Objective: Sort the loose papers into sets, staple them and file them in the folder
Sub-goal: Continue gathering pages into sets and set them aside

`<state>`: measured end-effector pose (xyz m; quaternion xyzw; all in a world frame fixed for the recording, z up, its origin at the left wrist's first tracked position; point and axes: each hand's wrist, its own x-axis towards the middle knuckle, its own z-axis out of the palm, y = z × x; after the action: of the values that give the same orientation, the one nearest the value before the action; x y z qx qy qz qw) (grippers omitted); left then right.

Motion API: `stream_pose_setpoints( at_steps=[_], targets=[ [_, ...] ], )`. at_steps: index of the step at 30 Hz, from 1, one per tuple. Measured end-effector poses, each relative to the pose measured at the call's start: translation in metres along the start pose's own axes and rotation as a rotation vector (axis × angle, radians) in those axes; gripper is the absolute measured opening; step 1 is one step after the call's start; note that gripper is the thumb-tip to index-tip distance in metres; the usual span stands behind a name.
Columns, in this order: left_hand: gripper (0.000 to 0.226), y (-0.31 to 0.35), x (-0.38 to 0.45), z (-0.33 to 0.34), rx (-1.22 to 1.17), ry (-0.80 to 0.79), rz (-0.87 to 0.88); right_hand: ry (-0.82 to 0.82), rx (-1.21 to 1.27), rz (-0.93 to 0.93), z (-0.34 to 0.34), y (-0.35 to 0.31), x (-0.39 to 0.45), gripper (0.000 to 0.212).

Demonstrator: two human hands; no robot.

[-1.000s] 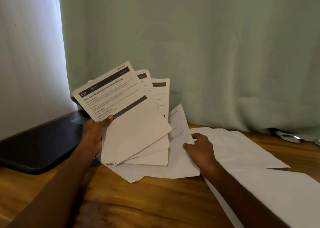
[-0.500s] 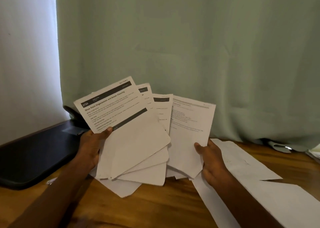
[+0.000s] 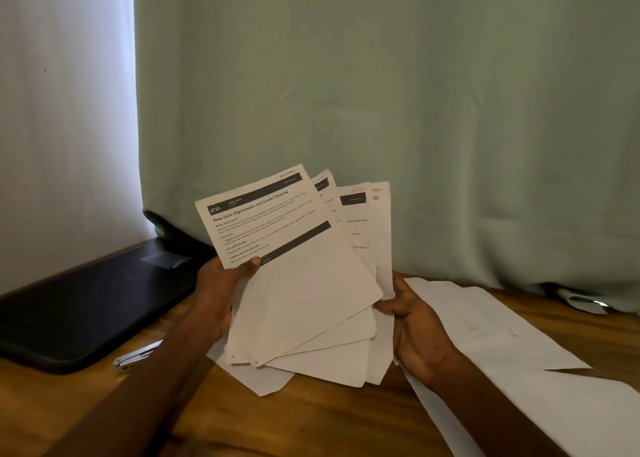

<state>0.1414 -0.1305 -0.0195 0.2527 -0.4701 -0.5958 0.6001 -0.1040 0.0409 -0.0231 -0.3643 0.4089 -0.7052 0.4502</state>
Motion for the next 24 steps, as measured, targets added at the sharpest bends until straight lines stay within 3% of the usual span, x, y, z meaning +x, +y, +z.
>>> stream_pose_setpoints(
  at_steps=[5, 9, 13, 18, 22, 24],
  targets=[
    [0.044, -0.002, 0.000, 0.004, -0.037, -0.046, -0.021, -0.035, 0.102, 0.021, 0.004, 0.001, -0.003, 0.058],
    [0.037, -0.002, -0.001, 0.008, -0.035, -0.055, -0.024, -0.034, 0.188, 0.107, 0.004, -0.003, -0.005, 0.040],
    [0.029, -0.007, -0.003, 0.009, 0.028, -0.037, 0.015, -0.082, 0.194, 0.112, 0.009, -0.008, -0.012, 0.044],
    [0.033, -0.007, -0.008, 0.014, 0.018, -0.061, -0.027, 0.174, -0.200, -0.033, 0.007, -0.003, -0.009, 0.032],
    [0.063, -0.001, -0.009, 0.011, -0.053, -0.239, -0.204, 0.243, -0.214, -0.042, 0.007, -0.006, -0.011, 0.029],
    [0.062, 0.000, -0.013, 0.011, -0.003, -0.330, -0.216, 0.257, -0.205, -0.053, 0.005, -0.006, -0.010, 0.027]
  ],
)
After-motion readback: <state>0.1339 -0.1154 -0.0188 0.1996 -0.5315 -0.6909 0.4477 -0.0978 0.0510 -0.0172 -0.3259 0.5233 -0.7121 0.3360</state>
